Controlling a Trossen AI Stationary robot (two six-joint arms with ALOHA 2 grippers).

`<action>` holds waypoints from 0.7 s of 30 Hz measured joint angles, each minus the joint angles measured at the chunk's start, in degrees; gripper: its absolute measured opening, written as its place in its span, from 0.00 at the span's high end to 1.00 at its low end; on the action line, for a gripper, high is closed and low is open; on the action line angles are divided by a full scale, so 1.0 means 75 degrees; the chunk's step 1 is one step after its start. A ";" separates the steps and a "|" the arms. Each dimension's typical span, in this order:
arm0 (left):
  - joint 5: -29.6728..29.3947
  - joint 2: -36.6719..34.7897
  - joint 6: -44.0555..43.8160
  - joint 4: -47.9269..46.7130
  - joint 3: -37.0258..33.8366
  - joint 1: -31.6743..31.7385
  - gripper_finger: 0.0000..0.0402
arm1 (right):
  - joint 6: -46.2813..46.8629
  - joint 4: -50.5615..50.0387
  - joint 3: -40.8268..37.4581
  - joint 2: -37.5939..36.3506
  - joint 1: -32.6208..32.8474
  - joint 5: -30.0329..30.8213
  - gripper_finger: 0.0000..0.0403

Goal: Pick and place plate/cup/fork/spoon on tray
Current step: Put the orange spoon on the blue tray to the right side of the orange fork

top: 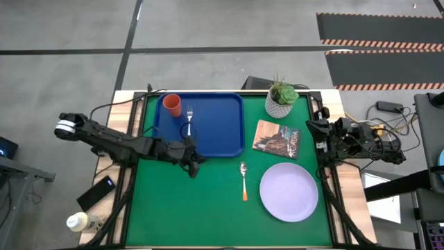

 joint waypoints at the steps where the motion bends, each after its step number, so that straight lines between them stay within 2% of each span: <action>1: 0.0000 0.0009 0.0044 0.0039 0.0000 -0.0029 1.00 | 0.0017 0.0018 0.0012 0.0008 0.0000 -0.0075 0.96; 10: -0.0399 0.0161 0.0792 0.0118 -0.0009 -0.0057 1.00 | 0.0134 0.0044 0.0209 0.0088 0.0006 -0.1200 0.96; 13: -0.0402 0.0161 0.1144 0.0124 -0.0006 -0.0046 1.00 | 0.0129 0.0044 0.0246 0.0283 0.0020 -0.1276 0.96; 16: -0.0411 0.0161 0.1717 0.0146 0.0029 -0.0044 1.00 | 0.0048 0.0192 0.0326 0.0691 0.0020 -0.1275 0.96; 21: -0.0423 0.0161 0.2463 0.0139 0.0035 -0.0037 1.00 | 0.0043 0.1350 0.0329 0.2008 0.0020 -0.1275 0.96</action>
